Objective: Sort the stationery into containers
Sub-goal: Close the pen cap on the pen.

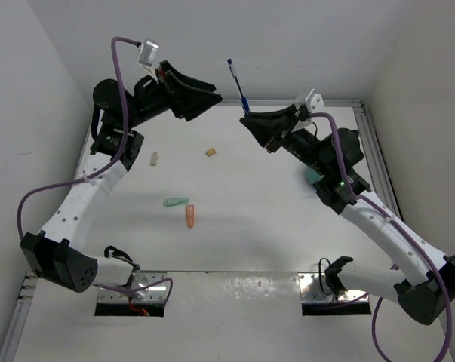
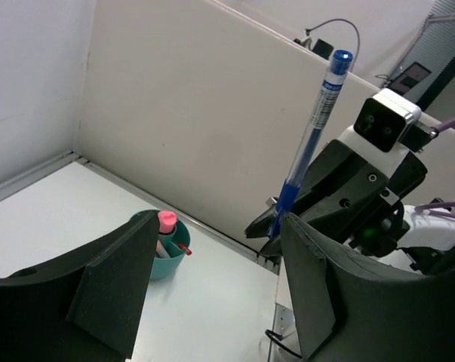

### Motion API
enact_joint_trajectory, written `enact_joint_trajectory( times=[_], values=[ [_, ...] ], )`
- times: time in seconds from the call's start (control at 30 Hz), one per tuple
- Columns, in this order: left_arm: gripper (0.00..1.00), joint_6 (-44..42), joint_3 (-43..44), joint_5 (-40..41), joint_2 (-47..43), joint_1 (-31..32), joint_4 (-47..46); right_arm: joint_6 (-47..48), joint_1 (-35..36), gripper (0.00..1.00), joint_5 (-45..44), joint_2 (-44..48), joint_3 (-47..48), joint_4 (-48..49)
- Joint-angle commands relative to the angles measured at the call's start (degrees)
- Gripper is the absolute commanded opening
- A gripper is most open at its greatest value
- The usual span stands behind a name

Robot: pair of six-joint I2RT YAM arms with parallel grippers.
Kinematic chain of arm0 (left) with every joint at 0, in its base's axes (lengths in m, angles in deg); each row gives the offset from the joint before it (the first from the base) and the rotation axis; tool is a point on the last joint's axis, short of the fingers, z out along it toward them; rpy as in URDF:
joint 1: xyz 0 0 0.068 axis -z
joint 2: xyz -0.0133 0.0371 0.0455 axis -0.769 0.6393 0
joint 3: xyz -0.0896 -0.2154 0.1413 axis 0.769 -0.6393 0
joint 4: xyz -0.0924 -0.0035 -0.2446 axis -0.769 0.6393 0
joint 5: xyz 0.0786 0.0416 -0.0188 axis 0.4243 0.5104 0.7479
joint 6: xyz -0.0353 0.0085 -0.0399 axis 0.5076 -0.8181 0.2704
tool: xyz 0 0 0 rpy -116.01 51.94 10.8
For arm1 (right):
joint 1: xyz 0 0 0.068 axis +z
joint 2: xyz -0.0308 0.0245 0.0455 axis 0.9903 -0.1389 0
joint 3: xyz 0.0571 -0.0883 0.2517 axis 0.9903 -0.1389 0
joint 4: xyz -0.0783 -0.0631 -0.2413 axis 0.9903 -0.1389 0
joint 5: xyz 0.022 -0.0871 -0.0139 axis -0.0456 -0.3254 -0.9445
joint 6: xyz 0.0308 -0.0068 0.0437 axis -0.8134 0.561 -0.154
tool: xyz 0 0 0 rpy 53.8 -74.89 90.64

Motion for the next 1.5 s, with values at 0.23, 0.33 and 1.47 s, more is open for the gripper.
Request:
enact_joint_trajectory(
  times=[0.23, 0.33, 1.47],
  values=[
    [0.68, 4.97, 3.24, -5.10, 1.07, -0.09, -8.54, 0.95, 1.20, 0.00, 0.55, -0.06, 1.80, -0.57],
    [0.69, 7.18, 2.89, -5.99, 1.51, -0.18, -11.62, 0.86, 1.38, 0.00, 0.55, -0.06, 1.97, -1.01],
    [0.67, 9.29, 10.18, -2.73, 6.43, 2.02, -14.97, 0.51, 2.17, 0.00, 3.45, -0.06, -0.14, -4.97]
  ],
)
